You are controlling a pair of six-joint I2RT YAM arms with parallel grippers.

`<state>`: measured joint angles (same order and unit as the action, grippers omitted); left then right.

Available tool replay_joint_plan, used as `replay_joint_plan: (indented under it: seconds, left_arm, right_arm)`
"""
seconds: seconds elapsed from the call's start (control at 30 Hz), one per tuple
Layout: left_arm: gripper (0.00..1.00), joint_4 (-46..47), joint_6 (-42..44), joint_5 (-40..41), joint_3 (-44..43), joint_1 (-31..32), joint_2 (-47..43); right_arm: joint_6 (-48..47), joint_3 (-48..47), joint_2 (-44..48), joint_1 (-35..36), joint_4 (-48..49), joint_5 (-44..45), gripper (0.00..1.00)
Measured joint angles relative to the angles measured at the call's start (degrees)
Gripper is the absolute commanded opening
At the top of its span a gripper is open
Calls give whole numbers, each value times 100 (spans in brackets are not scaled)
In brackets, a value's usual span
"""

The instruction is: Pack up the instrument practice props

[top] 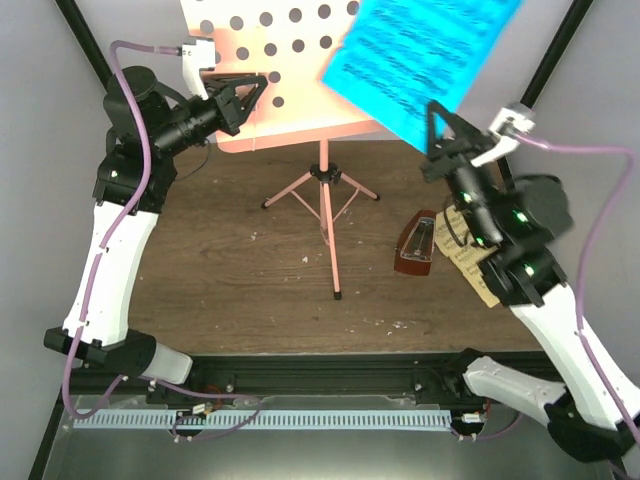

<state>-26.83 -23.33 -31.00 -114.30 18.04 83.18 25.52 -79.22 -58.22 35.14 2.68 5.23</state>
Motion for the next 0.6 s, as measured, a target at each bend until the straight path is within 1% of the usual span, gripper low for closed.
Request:
replay_joint_plan:
  seconds: [0.1, 0.13, 0.23, 0.37, 0.43, 0.53, 0.6]
  left_arm:
    - [0, -17, 2, 109, 0, 2, 0]
    - [3, -28, 2, 149, 0, 2, 0]
    - [15, -52, 17, 247, -2, 11, 0]
    - [31, -125, 81, 339, -2, 11, 0]
    - [41, -149, 116, 376, 7, 11, 0]
    - [55, -94, 107, 378, 219, 11, -105]
    - [62, -61, 131, 339, 479, 11, -278]
  right_arm:
    - [-251, 267, 662, 0, 92, 446, 1]
    - [-308, 404, 892, 0, 96, 577, 1]
    - [-409, 761, 1410, 0, 50, 905, 1]
    - [-404, 1106, 1709, 0, -199, 1043, 1]
    - [-385, 1211, 1821, 0, -422, 1038, 1]
    - [-367, 1259, 1967, 0, -745, 1047, 1]
    - [-363, 1263, 2103, 0, -1012, 1128, 1]
